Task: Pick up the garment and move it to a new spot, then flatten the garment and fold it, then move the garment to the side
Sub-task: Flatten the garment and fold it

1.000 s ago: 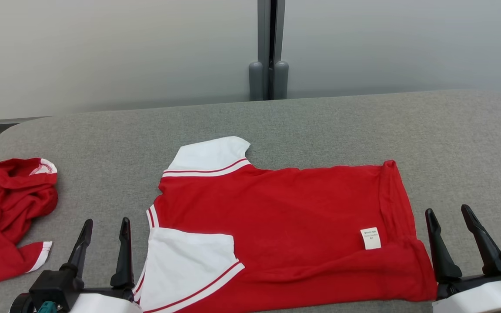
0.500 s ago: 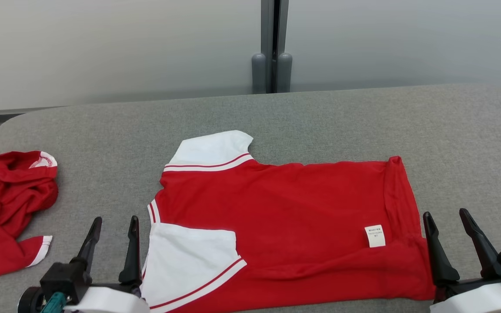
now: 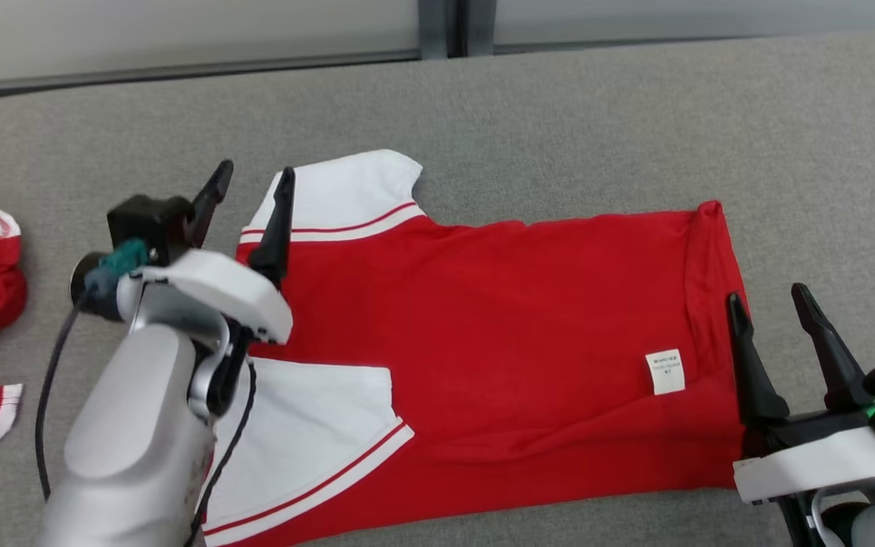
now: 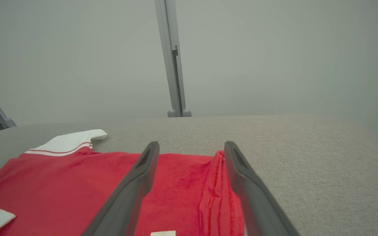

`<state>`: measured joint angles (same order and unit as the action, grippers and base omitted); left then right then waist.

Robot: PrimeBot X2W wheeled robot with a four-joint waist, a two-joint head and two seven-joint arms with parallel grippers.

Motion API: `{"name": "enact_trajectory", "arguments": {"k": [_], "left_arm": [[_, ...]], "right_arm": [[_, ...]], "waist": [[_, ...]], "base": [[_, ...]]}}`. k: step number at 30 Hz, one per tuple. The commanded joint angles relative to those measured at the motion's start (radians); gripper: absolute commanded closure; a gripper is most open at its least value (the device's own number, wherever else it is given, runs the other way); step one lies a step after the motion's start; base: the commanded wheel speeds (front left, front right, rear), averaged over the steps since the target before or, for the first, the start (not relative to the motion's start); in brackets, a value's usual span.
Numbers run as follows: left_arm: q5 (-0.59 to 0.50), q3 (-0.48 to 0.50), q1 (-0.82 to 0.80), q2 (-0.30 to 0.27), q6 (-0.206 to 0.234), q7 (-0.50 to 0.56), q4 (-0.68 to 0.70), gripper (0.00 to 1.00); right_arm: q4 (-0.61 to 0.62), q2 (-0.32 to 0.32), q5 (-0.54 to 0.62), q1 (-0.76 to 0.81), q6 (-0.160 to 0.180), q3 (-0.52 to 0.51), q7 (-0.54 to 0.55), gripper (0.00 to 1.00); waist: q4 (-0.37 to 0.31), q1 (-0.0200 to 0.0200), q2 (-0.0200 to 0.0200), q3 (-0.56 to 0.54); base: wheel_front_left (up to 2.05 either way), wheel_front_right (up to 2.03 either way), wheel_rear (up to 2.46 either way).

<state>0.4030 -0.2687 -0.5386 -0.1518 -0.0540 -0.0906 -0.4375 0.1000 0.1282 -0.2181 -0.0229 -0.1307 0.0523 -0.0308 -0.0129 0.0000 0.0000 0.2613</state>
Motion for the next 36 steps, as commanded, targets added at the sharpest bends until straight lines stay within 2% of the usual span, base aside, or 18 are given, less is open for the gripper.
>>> {"name": "enact_trajectory", "arguments": {"k": [1, 8, 13, 16, 17, 18, 22, 28, 31, 36], "left_arm": [[0.010, -0.004, -0.063, 0.004, -0.015, 0.010, -0.062, 0.00], [0.011, -0.049, -0.296, 0.021, -0.057, 0.046, -0.378, 0.00], [0.005, -0.068, -0.401, 0.013, -0.064, 0.088, -0.570, 0.00], [0.011, -0.070, -0.432, 0.010, -0.050, 0.135, -0.674, 0.00], [0.007, -0.074, -0.438, 0.010, -0.050, 0.139, -0.697, 0.67], [0.008, -0.076, -0.442, 0.011, -0.052, 0.133, -0.712, 1.00], [0.001, -0.085, -0.463, 0.015, -0.052, 0.099, -0.742, 1.00], [0.009, -0.083, -0.499, 0.027, -0.049, -0.013, -0.765, 1.00], [0.021, -0.080, -0.510, 0.046, -0.055, -0.052, -0.770, 1.00], [0.042, -0.093, -0.493, 0.075, -0.067, -0.106, -0.775, 1.00]], "right_arm": [[-0.009, 0.002, -0.003, -0.025, 0.000, 0.008, -0.012, 0.00], [-0.061, -0.003, -0.017, -0.095, 0.000, 0.047, -0.036, 0.00], [-0.097, -0.008, -0.029, -0.129, 0.000, 0.066, -0.050, 0.00], [-0.115, -0.007, -0.035, -0.145, 0.000, 0.070, -0.054, 0.00], [-0.121, -0.004, -0.037, -0.149, 0.000, 0.066, -0.056, 0.00], [-0.125, -0.002, -0.039, -0.152, 0.000, 0.063, -0.057, 0.00], [-0.140, 0.006, -0.047, -0.165, 0.000, 0.051, -0.055, 0.00], [-0.191, 0.046, -0.080, -0.253, 0.000, 0.029, -0.047, 0.00], [-0.250, 0.084, -0.105, -0.332, 0.000, 0.018, -0.031, 0.00], [-0.383, 0.143, -0.159, -0.465, 0.000, 0.059, 0.006, 0.00]], "waist": [[-0.042, 0.0000, 0.0000, 0.070], [-0.092, 0.0000, 0.0000, 0.136], [-0.116, 0.0000, 0.0000, 0.166], [-0.126, 0.0000, 0.0000, 0.170], [-0.128, 0.0000, 0.0000, 0.170], [-0.128, 0.0000, 0.0000, 0.171], [-0.124, 0.0000, 0.0000, 0.169], [-0.107, 0.0000, 0.0000, 0.163], [-0.087, 0.0000, 0.0000, 0.164], [-0.044, 0.0000, 0.0000, 0.164]], "base": [[0.00, 0.00, 0.00], [0.00, 0.00, 0.00], [0.00, 0.00, 0.00], [0.00, 0.00, 0.00], [0.00, 0.00, 0.00], [0.00, 0.00, 0.00], [0.00, 0.00, 0.00], [0.00, 0.00, 0.00], [0.00, 0.00, 0.00], [0.00, 0.00, 0.00]]}}
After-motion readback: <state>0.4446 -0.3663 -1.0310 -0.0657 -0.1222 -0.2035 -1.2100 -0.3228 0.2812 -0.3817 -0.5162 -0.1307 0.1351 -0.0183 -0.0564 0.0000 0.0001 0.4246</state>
